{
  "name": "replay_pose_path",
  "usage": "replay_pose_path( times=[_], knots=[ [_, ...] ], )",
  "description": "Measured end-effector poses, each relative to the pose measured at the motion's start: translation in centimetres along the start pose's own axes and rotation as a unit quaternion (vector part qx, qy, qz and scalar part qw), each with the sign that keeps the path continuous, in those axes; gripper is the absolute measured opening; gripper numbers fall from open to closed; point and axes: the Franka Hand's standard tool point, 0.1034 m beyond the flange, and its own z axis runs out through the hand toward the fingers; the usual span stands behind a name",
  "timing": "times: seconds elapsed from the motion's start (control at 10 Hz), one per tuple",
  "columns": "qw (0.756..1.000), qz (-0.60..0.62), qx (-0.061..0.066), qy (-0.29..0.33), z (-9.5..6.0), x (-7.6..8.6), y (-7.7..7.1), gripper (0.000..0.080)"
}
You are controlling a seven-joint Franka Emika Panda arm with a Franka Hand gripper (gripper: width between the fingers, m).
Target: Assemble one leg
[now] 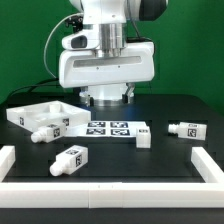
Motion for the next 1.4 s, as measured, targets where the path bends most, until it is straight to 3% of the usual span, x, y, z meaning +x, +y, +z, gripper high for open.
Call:
replay_pose_path(
  times=[0.2, 0.6, 0.7, 1.1, 1.2, 1.4],
  knots=[
    [0.999, -0.037, 0.001, -0.004, 0.1, -0.6, 0.8, 0.0649],
    [0.990, -0.142, 0.000, -0.011, -0.7, -6.3, 10.0, 0.0649],
    [0.991, -0.136, 0.005, -0.003, -0.4, -6.7, 10.6, 0.0649],
    [0.989, -0.149, 0.007, -0.006, -0.1, -6.9, 10.6, 0.0649],
    [0.982, -0.191, 0.010, -0.011, 0.5, -8.5, 12.4, 0.0649],
    [0.977, -0.215, -0.008, -0.014, 1.6, -11.7, 16.4, 0.0649]
  ],
)
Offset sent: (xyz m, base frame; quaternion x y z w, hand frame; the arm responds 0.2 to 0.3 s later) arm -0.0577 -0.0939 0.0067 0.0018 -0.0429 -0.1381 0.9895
